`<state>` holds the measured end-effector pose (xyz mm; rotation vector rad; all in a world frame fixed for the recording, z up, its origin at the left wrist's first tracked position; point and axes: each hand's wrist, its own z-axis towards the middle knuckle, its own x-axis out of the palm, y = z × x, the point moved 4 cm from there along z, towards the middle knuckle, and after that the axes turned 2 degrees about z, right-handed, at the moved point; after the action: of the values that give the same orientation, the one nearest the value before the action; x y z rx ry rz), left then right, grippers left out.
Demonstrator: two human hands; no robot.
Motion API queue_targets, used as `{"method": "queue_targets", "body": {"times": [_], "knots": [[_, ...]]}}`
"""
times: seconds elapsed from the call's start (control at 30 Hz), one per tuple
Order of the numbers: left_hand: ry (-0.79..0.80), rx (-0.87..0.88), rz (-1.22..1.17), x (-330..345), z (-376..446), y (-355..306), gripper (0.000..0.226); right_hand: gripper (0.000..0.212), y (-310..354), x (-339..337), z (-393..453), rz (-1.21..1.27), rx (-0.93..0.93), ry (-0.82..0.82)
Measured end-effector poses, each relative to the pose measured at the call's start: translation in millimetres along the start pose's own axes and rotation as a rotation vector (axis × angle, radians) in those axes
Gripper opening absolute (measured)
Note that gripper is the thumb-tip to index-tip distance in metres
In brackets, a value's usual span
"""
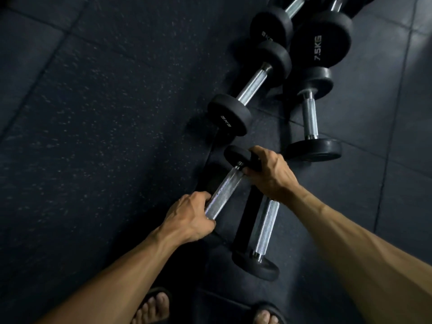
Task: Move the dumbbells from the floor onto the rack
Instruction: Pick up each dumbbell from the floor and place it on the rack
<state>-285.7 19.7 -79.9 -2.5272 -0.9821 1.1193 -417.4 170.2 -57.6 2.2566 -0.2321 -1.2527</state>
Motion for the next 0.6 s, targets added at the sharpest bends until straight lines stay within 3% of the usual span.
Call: {"method": "queue_targets", "body": {"times": [0.33,0.6], "knots": [[-0.076,0.059,-0.080,-115.6,-112.8,-65.7,0.015,0.026,103.8,-126.8,-62.7,0.177,-0.052,-0.083],[-0.149,0.093,-0.034,-244.0,-243.4,-132.9,0.018,0.025,227.0,-267.0,-133.0,0.142,-0.207,-0.062]]}}
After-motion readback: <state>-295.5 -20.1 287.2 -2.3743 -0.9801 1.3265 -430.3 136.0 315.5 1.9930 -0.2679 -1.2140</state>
